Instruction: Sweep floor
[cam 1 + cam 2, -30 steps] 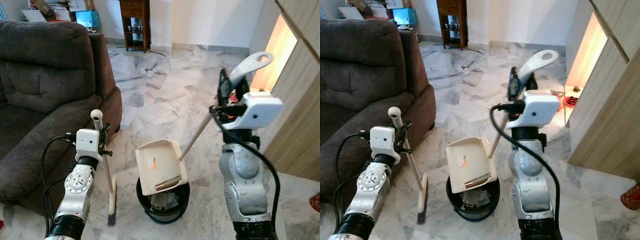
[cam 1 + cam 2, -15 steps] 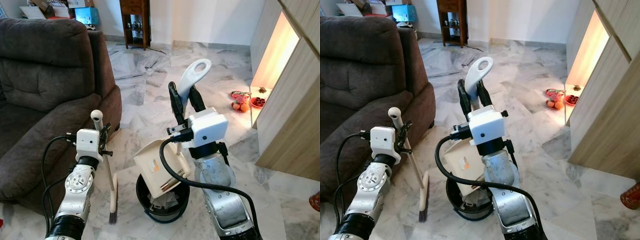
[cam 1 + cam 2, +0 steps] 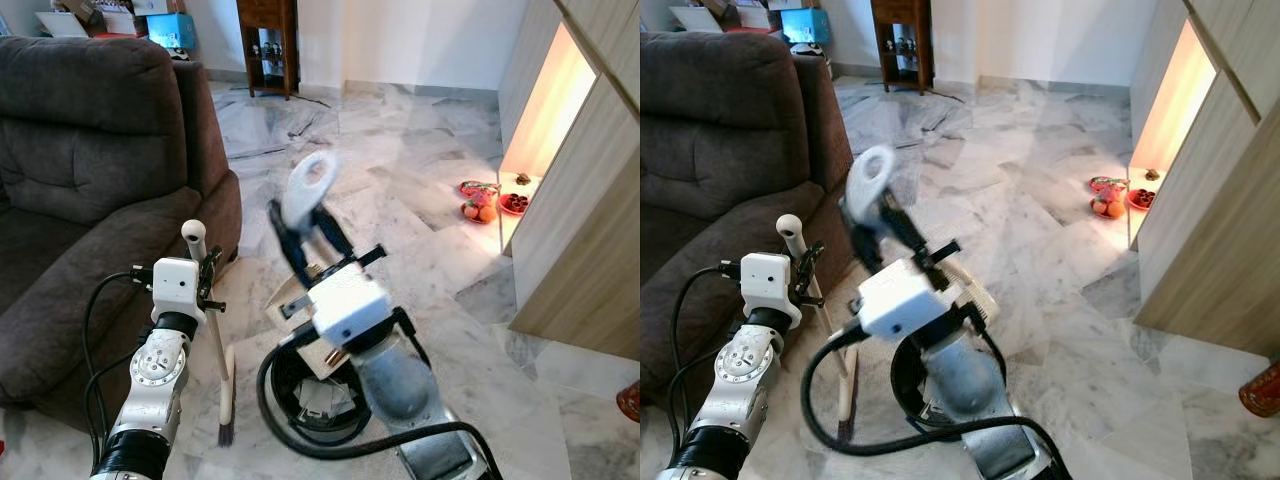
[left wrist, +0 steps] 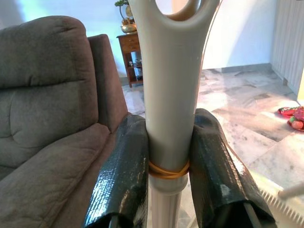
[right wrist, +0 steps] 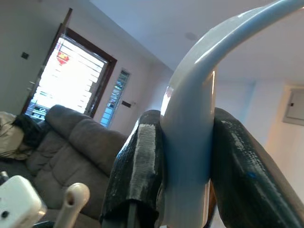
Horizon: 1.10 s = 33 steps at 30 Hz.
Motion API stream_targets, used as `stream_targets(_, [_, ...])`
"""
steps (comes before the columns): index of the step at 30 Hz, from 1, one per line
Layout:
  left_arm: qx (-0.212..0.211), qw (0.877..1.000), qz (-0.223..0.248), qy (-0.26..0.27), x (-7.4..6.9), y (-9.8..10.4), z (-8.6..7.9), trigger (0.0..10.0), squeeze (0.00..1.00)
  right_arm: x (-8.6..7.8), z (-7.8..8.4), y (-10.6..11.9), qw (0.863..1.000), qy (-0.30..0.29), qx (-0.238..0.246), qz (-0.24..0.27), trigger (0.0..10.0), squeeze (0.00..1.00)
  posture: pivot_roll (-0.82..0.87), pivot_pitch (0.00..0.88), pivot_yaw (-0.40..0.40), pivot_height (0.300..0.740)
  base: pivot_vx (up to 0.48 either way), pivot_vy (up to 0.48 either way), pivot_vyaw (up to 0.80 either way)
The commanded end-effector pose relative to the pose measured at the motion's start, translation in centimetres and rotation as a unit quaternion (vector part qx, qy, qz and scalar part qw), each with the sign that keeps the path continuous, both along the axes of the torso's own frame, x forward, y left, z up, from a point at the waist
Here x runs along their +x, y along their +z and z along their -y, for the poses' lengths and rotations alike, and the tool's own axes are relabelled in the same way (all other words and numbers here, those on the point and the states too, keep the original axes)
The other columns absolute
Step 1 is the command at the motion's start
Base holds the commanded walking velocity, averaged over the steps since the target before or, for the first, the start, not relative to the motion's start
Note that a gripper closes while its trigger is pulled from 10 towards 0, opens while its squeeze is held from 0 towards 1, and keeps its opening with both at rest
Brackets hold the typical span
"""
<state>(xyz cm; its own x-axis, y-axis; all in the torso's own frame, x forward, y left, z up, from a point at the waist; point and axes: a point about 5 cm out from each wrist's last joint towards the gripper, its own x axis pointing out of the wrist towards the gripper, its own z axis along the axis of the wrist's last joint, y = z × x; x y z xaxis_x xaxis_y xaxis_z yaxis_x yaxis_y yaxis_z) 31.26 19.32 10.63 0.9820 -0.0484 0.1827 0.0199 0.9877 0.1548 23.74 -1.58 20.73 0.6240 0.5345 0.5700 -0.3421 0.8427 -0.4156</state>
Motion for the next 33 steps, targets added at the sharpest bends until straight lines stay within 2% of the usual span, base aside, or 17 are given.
stream_targets(1, [0.009, 0.999, 0.033, -0.007, 0.3, 1.3, 0.0, 10.0, 0.00, -0.9, -0.4, 1.5, 0.998, 0.017, -0.008, 0.058, 10.0, 0.00, 0.04, 0.000, 0.047, 0.740, 0.000, 0.000, 0.00])
stream_targets(11, [0.009, 0.999, 0.034, -0.007, 0.3, 1.4, 0.0, 10.0, 0.00, -1.2, -0.8, 1.3, 0.996, 0.022, -0.038, 0.076, 10.0, 0.00, 0.04, 0.000, 0.045, 0.740, 0.000, 0.000, 0.00])
stream_targets(16, [0.009, 0.999, 0.033, -0.008, 0.3, 1.3, 0.0, 10.0, 0.00, -0.6, -0.1, 1.2, 0.998, -0.001, -0.012, 0.057, 10.0, 0.00, 0.04, 0.000, 0.045, 0.740, 0.000, 0.000, 0.00])
stream_targets(19, [0.008, 0.999, 0.033, -0.009, 0.3, 1.3, 0.1, 10.0, 0.00, 0.9, 1.9, 1.8, 0.995, -0.082, 0.011, 0.058, 10.0, 0.00, 0.03, 0.000, 0.045, 0.740, 0.000, 0.000, 0.00])
stream_targets(20, [0.008, 0.999, 0.033, -0.009, 0.3, 1.3, 0.1, 10.0, 0.00, 0.9, 1.9, 1.8, 0.995, -0.082, 0.011, 0.058, 10.0, 0.00, 0.03, 0.000, 0.045, 0.740, 0.000, 0.000, 0.00])
stream_targets(22, [0.008, 0.999, 0.034, -0.010, 0.3, 1.3, 0.2, 10.0, 0.00, 2.1, 3.8, 2.1, 0.988, -0.139, 0.017, 0.062, 10.0, 0.00, 0.03, 0.000, 0.045, 0.740, 0.000, 0.000, 0.00])
stream_targets(24, [0.008, 0.999, 0.034, -0.011, 0.3, 1.3, 0.2, 10.0, 0.00, 2.4, 4.3, 2.1, 0.986, -0.152, 0.017, 0.063, 10.0, 0.00, 0.03, 0.000, 0.045, 0.740, 0.000, 0.000, 0.00])
stream_targets(28, [0.008, 0.999, 0.035, -0.011, 0.4, 1.3, 0.2, 10.0, 0.00, 3.4, 6.1, 1.8, 0.977, -0.201, 0.002, 0.064, 10.0, 0.00, 0.03, 0.000, 0.045, 0.740, 0.000, 0.000, 0.00])
stream_targets(29, [0.007, 0.999, 0.034, -0.012, 0.4, 1.3, 0.3, 10.0, 0.00, 4.1, 7.6, 1.3, 0.972, -0.230, -0.008, 0.058, 10.0, 0.00, 0.03, 0.000, 0.045, 0.740, 0.000, 0.000, 0.00])
stream_targets(30, [0.007, 0.999, 0.034, -0.012, 0.4, 1.3, 0.3, 10.0, 0.00, 4.1, 7.6, 1.3, 0.972, -0.230, -0.008, 0.058, 10.0, 0.00, 0.03, 0.000, 0.045, 0.740, 0.000, 0.000, 0.00])
stream_targets(33, [0.006, 0.999, 0.034, -0.014, 0.4, 1.3, 0.3, 10.0, 0.00, 5.1, 10.2, 0.2, 0.959, -0.282, -0.020, 0.039, 10.0, 0.00, 0.03, 0.000, 0.043, 0.740, 0.000, 0.000, 0.00])
